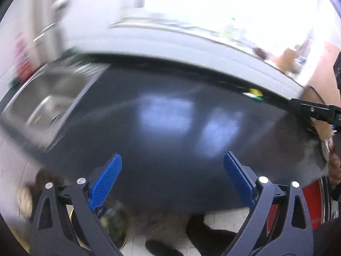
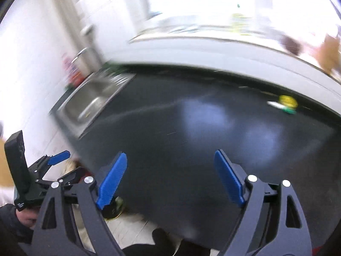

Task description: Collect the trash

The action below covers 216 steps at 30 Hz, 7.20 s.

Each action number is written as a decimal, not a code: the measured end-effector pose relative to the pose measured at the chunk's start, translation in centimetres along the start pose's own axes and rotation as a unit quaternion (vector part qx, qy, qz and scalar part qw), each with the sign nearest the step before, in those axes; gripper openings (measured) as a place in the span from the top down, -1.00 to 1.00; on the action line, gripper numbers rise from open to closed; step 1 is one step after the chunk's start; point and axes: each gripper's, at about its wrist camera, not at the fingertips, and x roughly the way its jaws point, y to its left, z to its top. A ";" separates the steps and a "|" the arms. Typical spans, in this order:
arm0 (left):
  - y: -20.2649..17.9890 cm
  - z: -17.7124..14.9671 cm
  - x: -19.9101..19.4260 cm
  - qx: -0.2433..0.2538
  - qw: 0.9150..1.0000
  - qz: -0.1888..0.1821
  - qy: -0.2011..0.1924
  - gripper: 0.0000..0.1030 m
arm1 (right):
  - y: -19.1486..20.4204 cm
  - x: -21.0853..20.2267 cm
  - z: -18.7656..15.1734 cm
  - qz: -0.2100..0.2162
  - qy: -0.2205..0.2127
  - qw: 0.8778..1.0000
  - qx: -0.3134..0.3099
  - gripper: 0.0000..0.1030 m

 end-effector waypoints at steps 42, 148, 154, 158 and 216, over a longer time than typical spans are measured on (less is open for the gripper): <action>-31.6 16.3 40.4 0.365 0.906 -0.202 0.069 -0.77 | -35.6 24.6 12.4 -0.036 0.103 0.992 0.062 -0.43; 20.1 -23.6 -6.6 -0.227 0.946 0.214 0.084 0.75 | 38.7 18.7 -17.6 0.214 0.243 0.870 -0.372 -0.06; 20.6 -23.5 -6.3 -0.226 0.950 0.200 0.081 0.75 | 39.0 19.1 -17.4 0.213 0.245 0.870 -0.371 -0.07; 21.1 -23.4 -6.1 -0.230 0.946 0.211 0.089 -0.12 | 39.4 19.7 -17.4 0.207 0.249 0.868 -0.377 -0.38; -11.9 10.5 10.0 0.063 0.995 0.032 0.064 -0.86 | -13.2 -3.3 1.1 -0.154 -0.007 0.986 0.065 -0.86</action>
